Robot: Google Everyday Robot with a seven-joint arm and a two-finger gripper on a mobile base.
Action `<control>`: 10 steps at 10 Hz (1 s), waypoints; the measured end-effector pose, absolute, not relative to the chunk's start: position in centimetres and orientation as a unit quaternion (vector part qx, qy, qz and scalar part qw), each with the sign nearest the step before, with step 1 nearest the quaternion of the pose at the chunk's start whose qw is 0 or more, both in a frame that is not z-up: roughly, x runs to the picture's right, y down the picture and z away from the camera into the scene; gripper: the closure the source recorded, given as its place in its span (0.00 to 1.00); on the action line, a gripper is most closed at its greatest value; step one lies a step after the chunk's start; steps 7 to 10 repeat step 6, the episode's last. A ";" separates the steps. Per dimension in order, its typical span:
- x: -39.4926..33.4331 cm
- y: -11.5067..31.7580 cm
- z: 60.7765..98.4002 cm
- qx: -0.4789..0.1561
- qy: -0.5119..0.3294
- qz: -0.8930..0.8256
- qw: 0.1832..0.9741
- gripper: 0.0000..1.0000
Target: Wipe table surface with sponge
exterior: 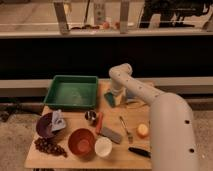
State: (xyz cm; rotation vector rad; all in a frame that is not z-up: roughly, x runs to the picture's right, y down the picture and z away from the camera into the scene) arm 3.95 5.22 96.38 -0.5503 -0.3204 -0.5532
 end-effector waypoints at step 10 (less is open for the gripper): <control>4.6 9.6 92.1 -0.282 -0.158 -0.290 0.901 1.00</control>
